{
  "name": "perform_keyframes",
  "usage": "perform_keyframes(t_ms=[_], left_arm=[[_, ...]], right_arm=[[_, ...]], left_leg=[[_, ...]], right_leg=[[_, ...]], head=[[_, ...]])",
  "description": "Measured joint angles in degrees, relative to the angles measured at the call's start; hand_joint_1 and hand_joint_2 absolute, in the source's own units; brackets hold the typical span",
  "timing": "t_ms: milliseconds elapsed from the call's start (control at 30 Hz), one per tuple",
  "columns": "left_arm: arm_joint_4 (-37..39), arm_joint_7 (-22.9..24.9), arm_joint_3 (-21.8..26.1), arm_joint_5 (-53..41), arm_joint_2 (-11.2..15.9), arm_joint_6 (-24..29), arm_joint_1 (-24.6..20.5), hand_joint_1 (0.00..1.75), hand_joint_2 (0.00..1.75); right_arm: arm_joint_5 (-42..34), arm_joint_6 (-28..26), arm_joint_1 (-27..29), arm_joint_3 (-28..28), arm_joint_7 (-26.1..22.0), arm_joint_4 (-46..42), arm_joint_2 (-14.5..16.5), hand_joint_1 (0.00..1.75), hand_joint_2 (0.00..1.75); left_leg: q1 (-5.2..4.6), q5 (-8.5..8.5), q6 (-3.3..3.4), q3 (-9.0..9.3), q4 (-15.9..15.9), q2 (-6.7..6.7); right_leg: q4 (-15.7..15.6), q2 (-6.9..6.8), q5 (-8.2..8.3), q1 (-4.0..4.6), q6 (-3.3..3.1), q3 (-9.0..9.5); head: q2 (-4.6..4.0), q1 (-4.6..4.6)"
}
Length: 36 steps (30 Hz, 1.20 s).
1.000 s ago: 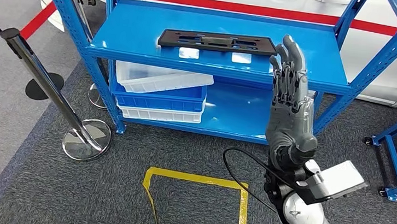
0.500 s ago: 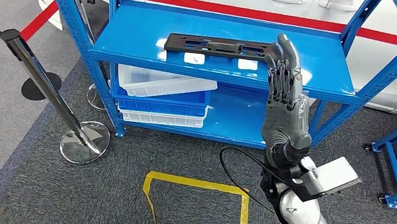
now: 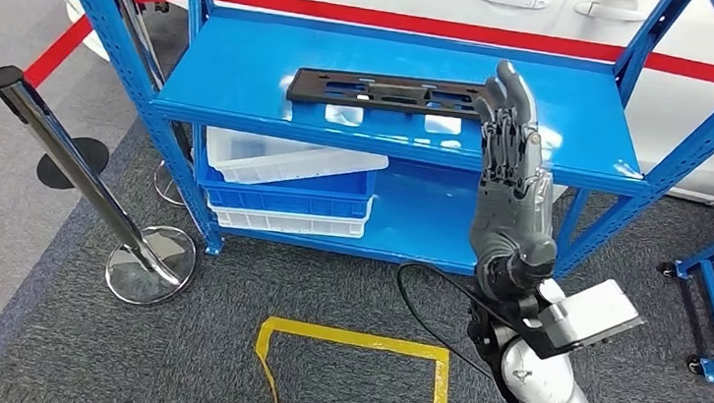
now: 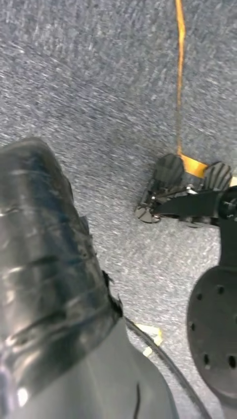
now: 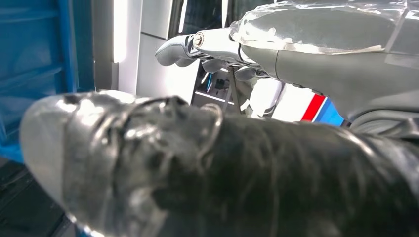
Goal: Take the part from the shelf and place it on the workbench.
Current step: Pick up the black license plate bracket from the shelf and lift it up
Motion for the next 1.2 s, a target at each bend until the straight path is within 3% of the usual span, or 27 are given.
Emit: perform_keyframes(t_ms=[67, 133, 167, 200, 267, 333, 400, 533, 833, 900, 967, 1033, 1100, 1133, 1167, 1200], left_arm=[[0.0, -0.08, 0.08, 0.0, -0.05, 0.0, -0.07, 0.0, 0.0], [0.0, -0.17, 0.12, 0.02, -0.07, 0.01, -0.07, 0.0, 0.0], [0.0, -0.21, 0.13, 0.03, -0.07, 0.03, 0.0, 0.0, 0.0], [0.0, -0.26, 0.13, 0.05, -0.08, 0.08, 0.11, 0.0, 0.0], [0.0, -0.3, 0.14, 0.07, -0.09, 0.25, 0.22, 0.0, 0.0], [0.0, -0.3, 0.17, 0.06, -0.15, 0.36, 0.16, 0.0, 0.0], [0.0, -0.28, 0.23, 0.05, -0.26, 0.37, 0.12, 0.0, 0.0], [0.0, -0.2, 0.32, -0.23, -0.48, 0.39, 0.26, 0.0, 0.0], [0.0, -1.57, 0.33, -1.8, -1.24, 1.44, 0.2, 0.0, 0.0], [0.0, -1.82, 0.32, -2.2, -1.43, 1.31, 0.18, 0.0, 0.0], [0.0, -2.1, 0.29, -2.98, -1.73, 0.79, 0.14, 0.0, 0.0], [0.0, -2.2, 0.18, -3.49, -2.15, 0.49, 0.04, 0.0, 0.0], [0.0, -2.1, 0.07, -3.6, -2.41, 0.39, -0.09, 0.0, 0.0], [0.0, -1.99, 0.03, -3.6, -2.49, 0.31, -0.11, 0.0, 0.0], [0.0, -1.88, 0.02, -3.61, -2.54, 0.21, -0.08, 0.0, 0.0], [0.0, -1.79, 0.01, -3.63, -2.56, 0.11, -0.05, 0.0, 0.0]], right_arm=[[-0.44, 0.34, -0.32, 0.26, -0.13, 0.37, 0.28, 0.0, 0.0], [-0.83, 0.54, -0.52, 0.57, -0.21, 0.92, 0.58, 0.0, 0.0], [-0.92, 0.65, -0.52, 0.73, -0.3, 1.24, 0.73, 0.0, 0.0], [-1.0, 0.8, -0.53, 0.88, -0.43, 1.57, 0.88, 0.0, 0.0], [-1.29, 1.11, -0.65, 1.18, -0.75, 2.16, 1.23, 0.0, 0.0], [-1.58, 1.24, -0.98, 1.4, -0.9, 2.65, 1.51, 0.0, 0.0], [-1.69, 1.24, -1.27, 1.5, -0.98, 3.04, 1.72, 0.0, 0.0], [-1.97, 0.94, -1.38, 1.52, -1.2, 3.8, 1.86, 0.0, 0.0], [-3.13, 0.14, -0.27, 1.52, -1.52, 4.57, 1.88, 0.0, 0.0], [-2.95, -0.2, -0.13, 1.52, -1.52, 4.66, 1.87, 0.0, 0.0], [-2.49, -0.74, 0.25, 1.52, -1.55, 4.67, 1.68, 0.0, 0.0], [-2.35, -0.93, 0.7, 1.52, -1.6, 4.64, 1.23, 0.0, 0.0], [-2.45, -0.89, 1.32, 1.52, -1.63, 4.64, 0.78, 0.0, 0.0], [-2.49, -0.87, 1.74, 1.51, -1.6, 4.64, 0.55, 0.0, 0.0], [-2.51, -0.84, 2.14, 1.51, -1.52, 4.64, 0.34, 0.0, 0.0], [-2.5, -0.82, 2.44, 1.5, -1.39, 4.63, 0.14, 0.0, 0.0]], left_leg=[[0.16, -2.06, -0.5, -2.3, 4.88, 0.07], [0.42, -4.16, -1.03, -6.55, 12.01, 0.08], [0.61, -4.15, -1.3, -8.15, 14.04, 0.08], [0.82, -3.09, -1.55, -8.84, 14.14, 0.09], [1.24, 1.43, -1.95, -7.23, 8.45, 0.12], [1.25, 4.04, -1.99, -4.74, 2.37, 0.05], [1.07, 3.82, -1.49, -4.03, 0.56, -0.11], [0.98, 3.76, -0.99, -4.05, 0.18, -0.32], [0.69, 3.26, -0.15, -3.53, 0.19, -0.35], [0.38, 3.13, 0.37, -3.42, 0.13, -0.36], [0.49, 3.5, 1.38, -2.4, -1.29, -0.21], [0.85, 4.1, 2.03, -1.14, -2.98, 0.06], [0.75, 4.11, 2.08, -0.78, -3.3, 0.19], [0.73, 4.01, 1.96, -0.74, -3.27, 0.21], [0.74, 3.85, 1.76, -0.7, -3.16, 0.22], [0.81, 3.63, 1.47, -0.64, -2.94, 0.21]], right_leg=[[-0.59, -0.17, -0.18, -0.25, -0.44, 0.89], [-0.59, -0.31, -0.62, -0.25, -0.76, 1.36], [-0.55, -0.31, -0.88, -0.26, -0.78, 1.64], [-0.48, -0.27, -1.19, -0.3, -0.72, 1.98], [-0.16, -0.16, -1.99, -0.49, -0.32, 2.76], [0.45, -0.07, -2.84, -0.46, 0.39, 2.96], [0.84, -0.04, -3.27, -0.26, 0.88, 2.68], [0.56, -0.05, -3.31, -0.25, 0.15, 2.8], [-0.23, -0.08, -3.29, -0.33, 0.34, 3.59], [-0.85, -0.08, -3.11, -0.55, 1.4, 3.8], [-1.05, -0.08, -3.19, -0.72, 2.62, 4.12], [2.73, -0.07, -5.17, -0.71, 2.79, 2.46], [9.98, -0.06, -8.13, -0.86, 2.65, -1.59], [12.73, -0.07, -8.69, -1.02, 2.7, -3.36], [13.68, -0.07, -8.2, -1.25, 2.8, -4.29], [12.34, -0.09, -6.58, -1.6, 2.96, -4.07]], head=[[0.0, -0.04], [0.0, -0.05], [0.0, -0.05], [0.0, -0.04], [0.0, -0.06], [0.0, -0.2], [0.0, -0.25], [0.0, -0.1], [0.0, -0.11], [0.0, -0.15], [0.0, -0.11], [0.0, 0.05], [0.0, 0.13], [0.0, 0.13], [0.0, 0.13], [0.0, 0.13]])
